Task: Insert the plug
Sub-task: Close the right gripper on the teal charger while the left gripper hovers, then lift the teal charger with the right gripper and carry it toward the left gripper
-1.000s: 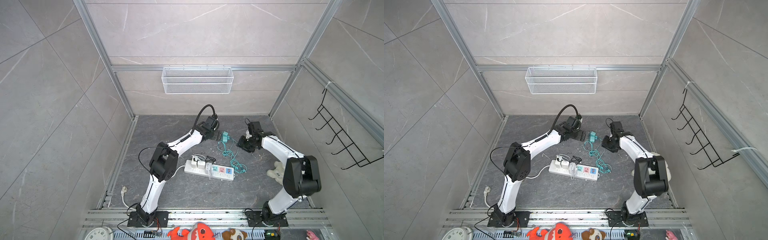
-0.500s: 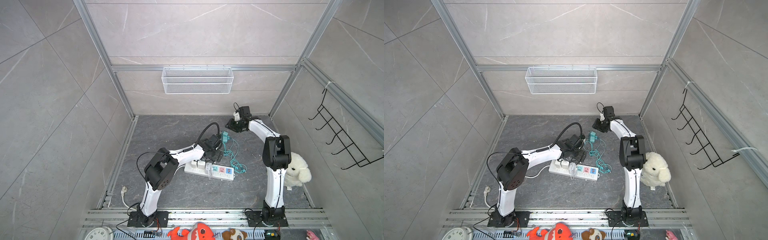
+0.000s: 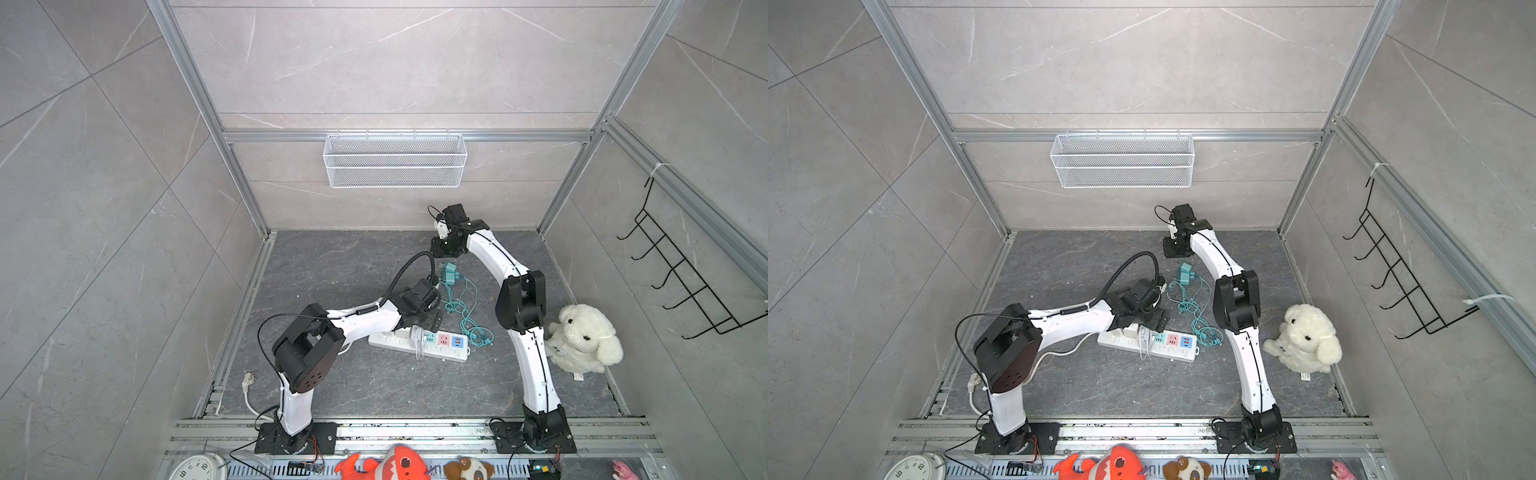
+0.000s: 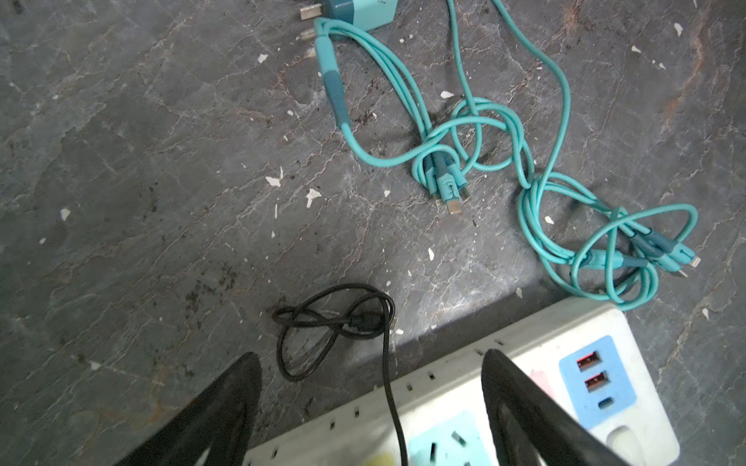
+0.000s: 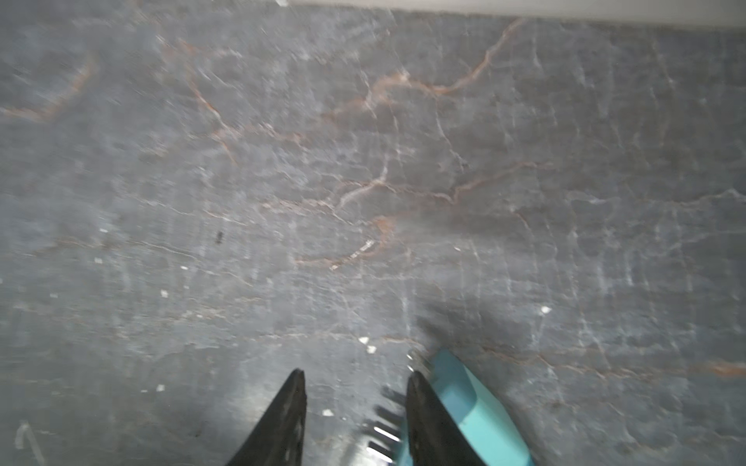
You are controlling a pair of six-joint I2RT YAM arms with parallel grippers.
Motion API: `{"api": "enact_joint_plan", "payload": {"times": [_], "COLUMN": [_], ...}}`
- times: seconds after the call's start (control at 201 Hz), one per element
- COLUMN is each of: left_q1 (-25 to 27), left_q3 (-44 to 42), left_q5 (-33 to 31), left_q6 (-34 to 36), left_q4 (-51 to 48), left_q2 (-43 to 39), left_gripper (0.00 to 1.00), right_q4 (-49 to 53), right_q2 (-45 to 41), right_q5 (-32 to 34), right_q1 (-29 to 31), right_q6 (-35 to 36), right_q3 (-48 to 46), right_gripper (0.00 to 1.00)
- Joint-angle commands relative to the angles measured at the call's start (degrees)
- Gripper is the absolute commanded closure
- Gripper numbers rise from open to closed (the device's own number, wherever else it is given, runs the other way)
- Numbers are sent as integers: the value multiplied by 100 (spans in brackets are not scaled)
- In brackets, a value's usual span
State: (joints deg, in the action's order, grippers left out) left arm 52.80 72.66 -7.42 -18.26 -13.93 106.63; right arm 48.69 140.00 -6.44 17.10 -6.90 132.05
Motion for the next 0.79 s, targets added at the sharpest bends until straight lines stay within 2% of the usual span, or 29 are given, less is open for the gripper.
{"api": "enact_joint_plan", "payload": {"times": [0.0,0.284,0.423,0.786], "left_q1": [131,196,196,177], "left_q3": [-216,-456,-295,242], "left_q5": [-259,-485,-515,-661], "left_q6": [-151,-53,39,470], "left_q4": [215,374,446,436], "left_q2": [-604,-851,-660,-348], "left_gripper": [12,12,13,13], "right_q4": [510,570,361,376], "right_q2": [168,226,35,51], "right_q5": [476,677,808,918], "right_q1": [-48,-54,-47,-67], "right_q6": [277,419,410,471], "right_q3": [199,45,-305,-476], "right_gripper": [56,56,55,54]}}
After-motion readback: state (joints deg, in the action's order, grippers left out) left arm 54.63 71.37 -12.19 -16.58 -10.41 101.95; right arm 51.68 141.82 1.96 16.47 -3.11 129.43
